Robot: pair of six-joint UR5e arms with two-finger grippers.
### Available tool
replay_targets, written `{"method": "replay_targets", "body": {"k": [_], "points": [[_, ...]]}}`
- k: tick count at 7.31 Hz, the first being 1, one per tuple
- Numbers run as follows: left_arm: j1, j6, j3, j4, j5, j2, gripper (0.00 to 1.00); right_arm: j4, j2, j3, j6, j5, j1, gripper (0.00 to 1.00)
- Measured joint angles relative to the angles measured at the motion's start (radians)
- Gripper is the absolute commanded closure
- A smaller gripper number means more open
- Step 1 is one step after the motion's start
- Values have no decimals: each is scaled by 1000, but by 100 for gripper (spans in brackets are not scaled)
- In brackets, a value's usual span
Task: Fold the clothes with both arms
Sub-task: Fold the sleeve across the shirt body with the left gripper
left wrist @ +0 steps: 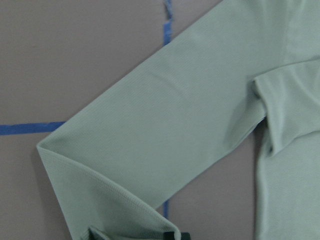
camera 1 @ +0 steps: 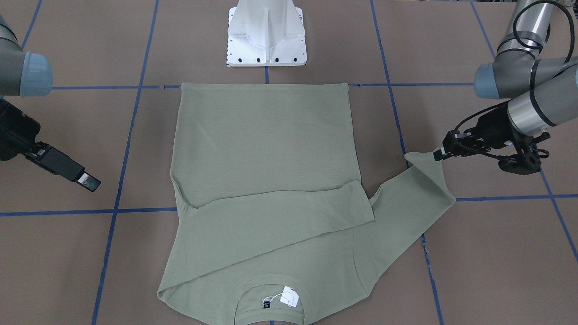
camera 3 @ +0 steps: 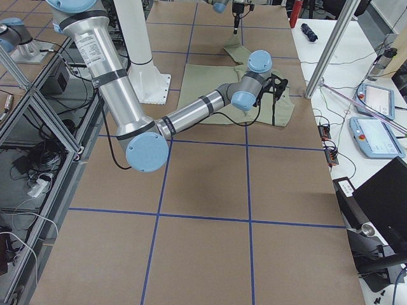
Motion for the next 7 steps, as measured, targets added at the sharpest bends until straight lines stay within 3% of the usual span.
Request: {"method": "replay_targets", "body": {"k": [2,4,6,7], "points": [[22,-206,31,-5,24,-186,100,1,-30,6,-19,1,22,0],[84,-321,74,-16,144,-355,100,2,-69,13,-50,-2,58,0],[223,-360,180,-90,382,-479,100,2,-106,19,-102,-6,88,0],[306,-386,295,-184,518,-550,100,2,-119,19,-116,-11,96,0]]}}
